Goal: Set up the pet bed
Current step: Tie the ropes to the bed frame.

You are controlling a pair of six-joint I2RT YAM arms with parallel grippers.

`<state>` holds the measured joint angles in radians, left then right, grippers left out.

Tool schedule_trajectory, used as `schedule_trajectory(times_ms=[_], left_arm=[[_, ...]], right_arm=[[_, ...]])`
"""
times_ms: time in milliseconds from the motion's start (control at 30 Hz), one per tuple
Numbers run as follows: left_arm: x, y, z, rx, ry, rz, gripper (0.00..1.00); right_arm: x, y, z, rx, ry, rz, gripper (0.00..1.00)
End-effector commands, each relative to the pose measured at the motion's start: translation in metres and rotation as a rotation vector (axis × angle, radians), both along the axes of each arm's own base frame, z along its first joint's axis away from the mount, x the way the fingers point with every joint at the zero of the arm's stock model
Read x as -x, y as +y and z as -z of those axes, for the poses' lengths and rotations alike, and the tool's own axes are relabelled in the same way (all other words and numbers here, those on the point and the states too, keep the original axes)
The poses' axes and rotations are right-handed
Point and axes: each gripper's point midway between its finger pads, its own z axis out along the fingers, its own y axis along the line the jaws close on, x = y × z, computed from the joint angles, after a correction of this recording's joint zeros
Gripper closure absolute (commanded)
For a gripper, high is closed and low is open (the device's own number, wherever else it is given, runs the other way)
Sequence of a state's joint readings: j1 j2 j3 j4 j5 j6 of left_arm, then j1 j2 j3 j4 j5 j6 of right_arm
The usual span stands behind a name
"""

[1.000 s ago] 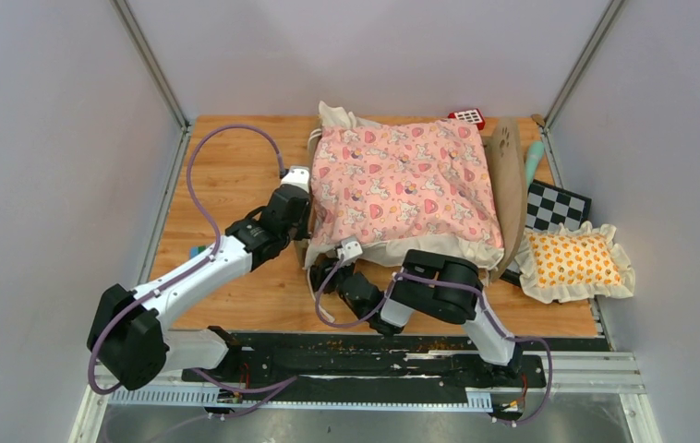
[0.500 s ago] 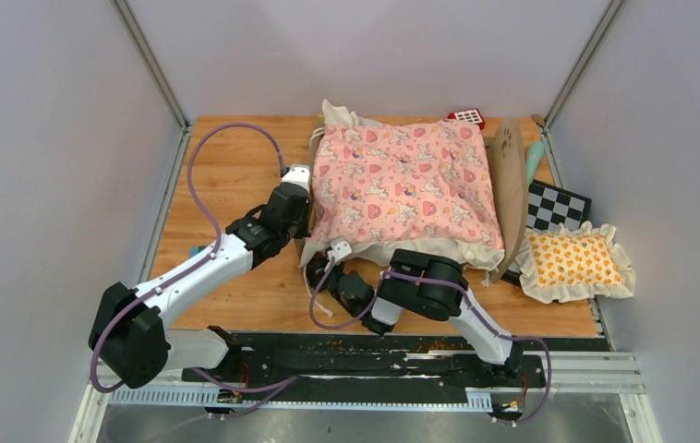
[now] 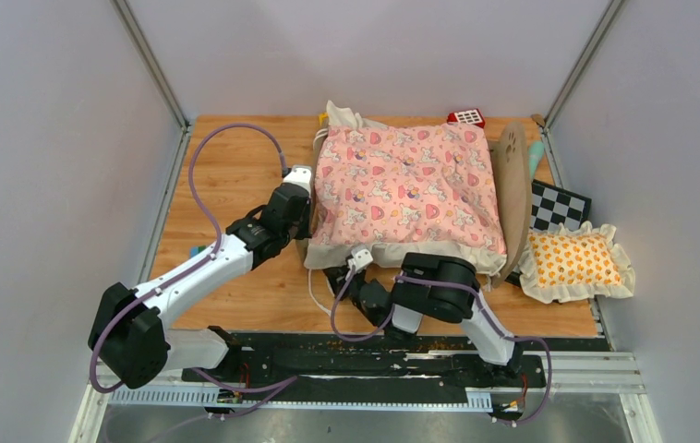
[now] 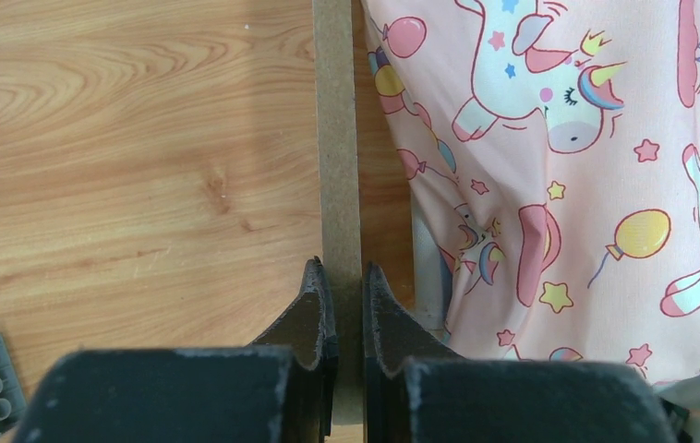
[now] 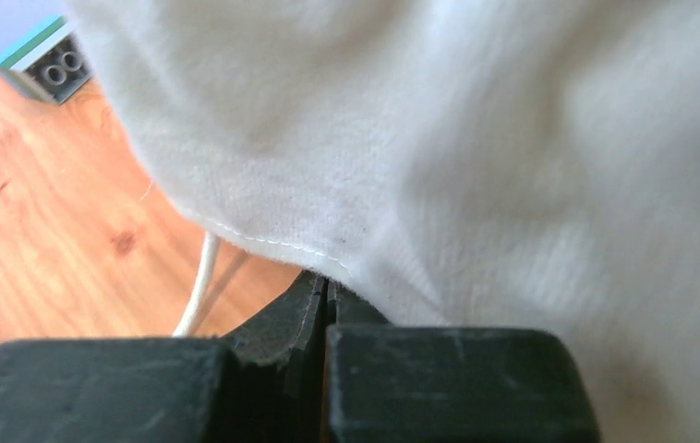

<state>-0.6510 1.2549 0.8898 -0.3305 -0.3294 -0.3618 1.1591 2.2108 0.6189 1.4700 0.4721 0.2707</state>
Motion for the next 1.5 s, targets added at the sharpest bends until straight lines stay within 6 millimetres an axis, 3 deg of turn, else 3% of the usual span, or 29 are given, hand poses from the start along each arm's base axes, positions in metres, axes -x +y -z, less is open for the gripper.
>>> schedule_trajectory(times_ms=[0,433,1167,1467], left_arm=[[0.013,-0.030,-0.020,0.038,-0.009,0.186,1.00],[0.009,-0.034,-0.020,0.054,-0.001,0.173,1.00],[0.011,-0.030,-0.019,0.055,-0.007,0.157,1.00],[0.010,-0.029,-0.022,0.057,-0.015,0.154,0.92]], right_arm=[[0.024,-0.003,-0.003,-0.025,0.035,-0.029,1.00],[0.070,0.001,0.003,0.107,0.039,-0.124,1.00],[0.101,-0.005,0.002,0.199,0.082,-0.163,1.00],[0.102,-0.009,0.012,0.267,0.122,-0.142,1.00]])
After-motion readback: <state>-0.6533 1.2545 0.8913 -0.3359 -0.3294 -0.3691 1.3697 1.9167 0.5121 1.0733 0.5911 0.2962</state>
